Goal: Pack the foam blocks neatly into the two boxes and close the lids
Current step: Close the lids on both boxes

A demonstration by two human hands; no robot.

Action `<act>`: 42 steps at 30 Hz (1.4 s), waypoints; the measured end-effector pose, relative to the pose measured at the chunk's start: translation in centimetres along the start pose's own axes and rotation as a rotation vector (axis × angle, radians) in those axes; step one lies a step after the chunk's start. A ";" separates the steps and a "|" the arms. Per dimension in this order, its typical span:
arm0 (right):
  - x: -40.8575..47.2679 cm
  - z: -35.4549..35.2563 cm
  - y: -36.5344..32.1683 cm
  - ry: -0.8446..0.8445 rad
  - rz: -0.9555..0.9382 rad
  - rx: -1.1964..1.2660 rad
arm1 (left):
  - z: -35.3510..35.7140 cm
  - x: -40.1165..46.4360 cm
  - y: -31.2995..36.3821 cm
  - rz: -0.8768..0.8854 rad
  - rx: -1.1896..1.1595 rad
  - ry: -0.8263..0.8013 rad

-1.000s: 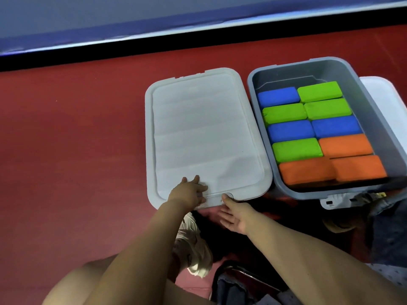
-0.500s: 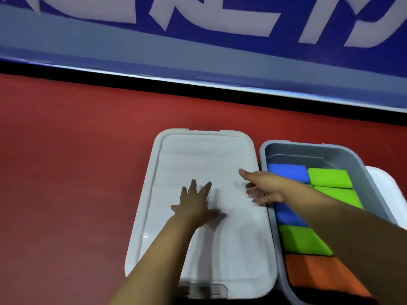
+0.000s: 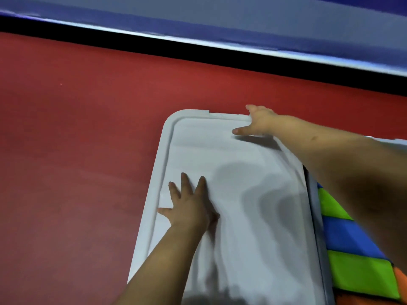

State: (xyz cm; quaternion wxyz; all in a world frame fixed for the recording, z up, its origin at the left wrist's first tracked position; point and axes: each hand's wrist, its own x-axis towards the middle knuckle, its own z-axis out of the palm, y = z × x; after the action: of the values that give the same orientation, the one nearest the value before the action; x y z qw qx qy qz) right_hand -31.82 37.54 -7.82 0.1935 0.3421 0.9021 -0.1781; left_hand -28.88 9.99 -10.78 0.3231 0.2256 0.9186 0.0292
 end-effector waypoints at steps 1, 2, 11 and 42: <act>0.9 0.0 -0.1 -0.012 0.003 -0.059 | 0.1 0.2 0.0 -0.010 0.003 -0.010; 1.6 0.0 -0.2 -0.027 0.005 -0.145 | 0.1 0.2 0.0 -0.016 0.012 -0.016; 5.4 -1.0 -0.1 -0.302 0.061 -0.278 | 0.2 0.4 1.0 -0.042 0.041 -0.059; -0.1 4.2 0.6 0.037 -0.127 0.171 | 0.1 0.6 1.8 -0.103 -0.015 -0.033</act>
State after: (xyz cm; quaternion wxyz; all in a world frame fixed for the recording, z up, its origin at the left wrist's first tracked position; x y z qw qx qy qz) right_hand -30.33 35.98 -11.54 0.1353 0.3025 0.9069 -0.2601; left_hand -28.53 11.86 -10.84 0.3409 0.1759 0.9234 0.0155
